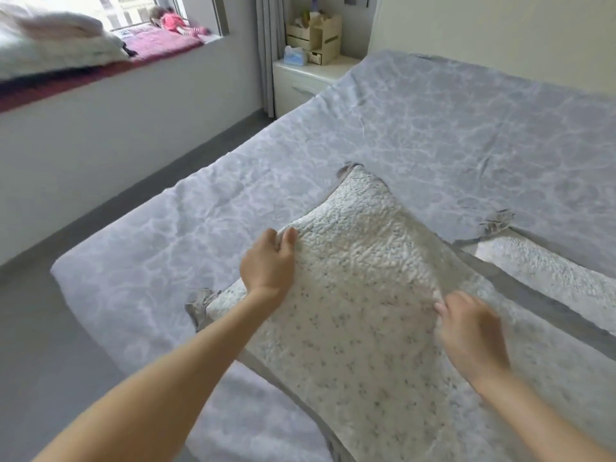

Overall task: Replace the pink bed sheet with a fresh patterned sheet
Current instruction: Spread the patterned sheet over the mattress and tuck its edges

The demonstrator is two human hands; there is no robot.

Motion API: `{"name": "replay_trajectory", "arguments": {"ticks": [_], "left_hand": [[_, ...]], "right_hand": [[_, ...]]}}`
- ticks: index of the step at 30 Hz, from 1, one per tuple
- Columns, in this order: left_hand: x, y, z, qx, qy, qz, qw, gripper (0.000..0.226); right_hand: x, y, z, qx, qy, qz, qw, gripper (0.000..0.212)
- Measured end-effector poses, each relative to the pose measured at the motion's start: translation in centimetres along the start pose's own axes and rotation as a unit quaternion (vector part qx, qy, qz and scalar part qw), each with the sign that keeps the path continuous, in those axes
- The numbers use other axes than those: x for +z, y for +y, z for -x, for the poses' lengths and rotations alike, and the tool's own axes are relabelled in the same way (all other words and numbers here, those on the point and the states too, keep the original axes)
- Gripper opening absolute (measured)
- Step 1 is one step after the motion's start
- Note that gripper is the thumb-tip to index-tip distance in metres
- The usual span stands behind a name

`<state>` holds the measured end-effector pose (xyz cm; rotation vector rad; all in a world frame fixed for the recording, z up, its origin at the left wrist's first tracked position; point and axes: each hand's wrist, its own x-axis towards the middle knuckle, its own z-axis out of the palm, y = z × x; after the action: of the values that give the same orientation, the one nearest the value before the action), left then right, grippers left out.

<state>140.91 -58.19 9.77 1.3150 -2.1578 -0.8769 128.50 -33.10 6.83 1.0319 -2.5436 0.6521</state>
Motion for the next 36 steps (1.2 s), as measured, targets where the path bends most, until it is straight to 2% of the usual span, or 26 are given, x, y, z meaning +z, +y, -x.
{"name": "replay_trajectory", "arguments": {"ticks": [5,8,10,13,15,16,18,22,27,30,33,36], "left_hand": [[-11.0,-8.8,-13.6,-0.029,0.067,-0.060,0.996,0.034],[-16.8,-13.5,-21.6,-0.046,0.100,-0.111,0.988,0.028],[-19.5,-15.9,-25.3,-0.067,0.100,-0.200,0.972,0.033],[-19.9,-17.7,-28.8,-0.041,0.078,-0.270,0.959,0.039],[-18.2,-18.0,-29.2,0.008,0.061,-0.277,0.959,0.041],[-17.1,-17.9,-28.9,0.023,0.050,-0.279,0.959,0.042],[-14.5,-17.5,-28.1,0.036,0.027,-0.254,0.966,0.041],[-8.5,-15.1,-25.3,0.067,-0.056,-0.211,0.974,0.038],[0.9,-8.0,-16.8,0.148,-0.176,-0.140,0.963,0.033],[7.2,-2.6,-8.9,0.186,-0.269,-0.098,0.940,0.032],[13.3,2.1,-0.8,0.193,-0.364,-0.101,0.905,0.033],[19.4,5.6,6.7,0.164,-0.434,-0.121,0.878,0.038]], "right_hand": [[8.6,-16.7,-8.2,-0.036,-0.014,-0.056,0.998,0.021],[13.0,-25.9,-12.6,-0.062,-0.059,-0.078,0.993,0.036],[15.4,-31.6,-15.6,-0.076,-0.091,-0.110,0.987,0.041],[17.9,-38.9,-19.9,-0.091,-0.099,-0.086,0.987,0.034],[19.0,-41.4,-21.8,-0.088,-0.153,-0.061,0.982,0.021],[19.4,-41.5,-21.9,-0.087,-0.186,-0.047,0.978,0.026],[19.4,-39.5,-20.9,-0.047,-0.237,-0.043,0.969,0.030],[18.1,-29.9,-15.7,0.083,-0.256,-0.003,0.963,0.021],[12.6,-14.5,-6.6,0.266,-0.219,0.075,0.936,0.024],[7.1,-5.9,-0.2,0.370,-0.184,0.116,0.903,0.026],[2.0,1.7,6.4,0.460,-0.165,0.135,0.862,0.029],[-2.1,8.9,12.3,0.575,-0.143,0.110,0.798,0.043]]}}
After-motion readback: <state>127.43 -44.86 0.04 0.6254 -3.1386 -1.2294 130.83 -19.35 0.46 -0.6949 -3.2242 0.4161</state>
